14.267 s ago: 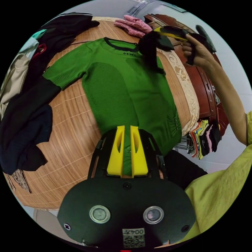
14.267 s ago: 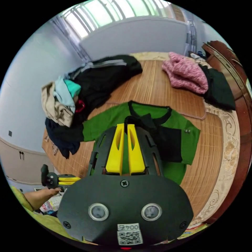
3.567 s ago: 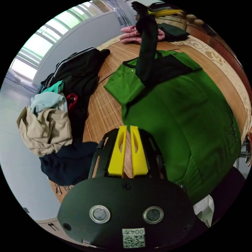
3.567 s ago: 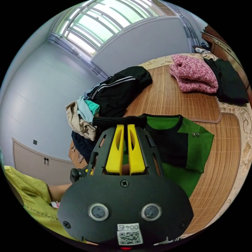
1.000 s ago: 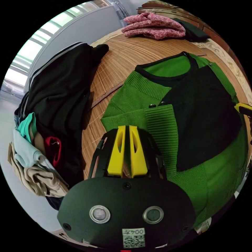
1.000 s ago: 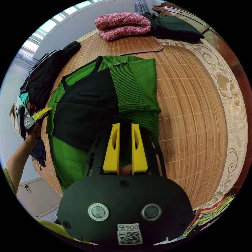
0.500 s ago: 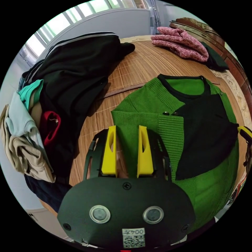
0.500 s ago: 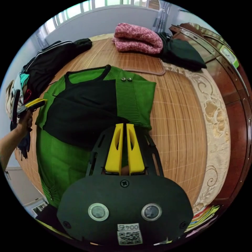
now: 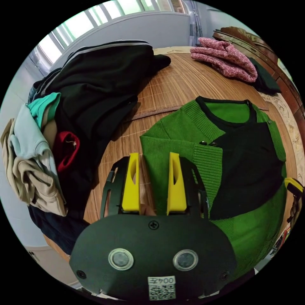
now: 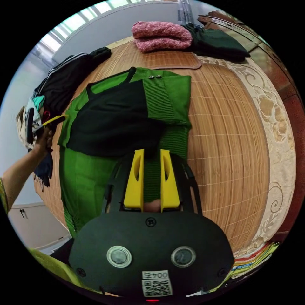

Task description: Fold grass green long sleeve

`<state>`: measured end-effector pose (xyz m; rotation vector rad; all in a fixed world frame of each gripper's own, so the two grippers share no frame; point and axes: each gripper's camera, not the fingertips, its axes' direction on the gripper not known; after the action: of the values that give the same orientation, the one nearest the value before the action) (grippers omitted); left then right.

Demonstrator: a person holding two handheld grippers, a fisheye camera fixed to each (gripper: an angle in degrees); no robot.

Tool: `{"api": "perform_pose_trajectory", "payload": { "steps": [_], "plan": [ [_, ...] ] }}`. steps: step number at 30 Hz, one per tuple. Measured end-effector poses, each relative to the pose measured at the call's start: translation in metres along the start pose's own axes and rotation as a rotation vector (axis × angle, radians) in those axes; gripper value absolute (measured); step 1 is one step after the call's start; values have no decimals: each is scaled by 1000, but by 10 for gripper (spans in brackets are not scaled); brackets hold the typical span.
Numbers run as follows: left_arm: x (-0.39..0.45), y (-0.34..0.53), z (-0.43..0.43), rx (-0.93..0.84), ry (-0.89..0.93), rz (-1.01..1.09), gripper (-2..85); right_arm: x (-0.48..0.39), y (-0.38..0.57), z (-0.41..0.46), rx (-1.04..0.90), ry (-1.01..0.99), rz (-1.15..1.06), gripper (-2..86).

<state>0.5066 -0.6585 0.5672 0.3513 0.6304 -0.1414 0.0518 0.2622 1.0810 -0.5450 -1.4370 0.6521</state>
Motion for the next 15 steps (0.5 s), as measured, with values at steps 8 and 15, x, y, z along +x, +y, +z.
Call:
{"api": "perform_pose_trajectory", "payload": {
  "steps": [8, 15],
  "plan": [
    [1, 18, -6, 23, 3, -8, 127, -13, -1, 32, -66, -5, 12, 64],
    [18, 33, 13, -34, -60, 78, 124, -11, 2, 52, -107, 7, -1, 38]
  ]
}}
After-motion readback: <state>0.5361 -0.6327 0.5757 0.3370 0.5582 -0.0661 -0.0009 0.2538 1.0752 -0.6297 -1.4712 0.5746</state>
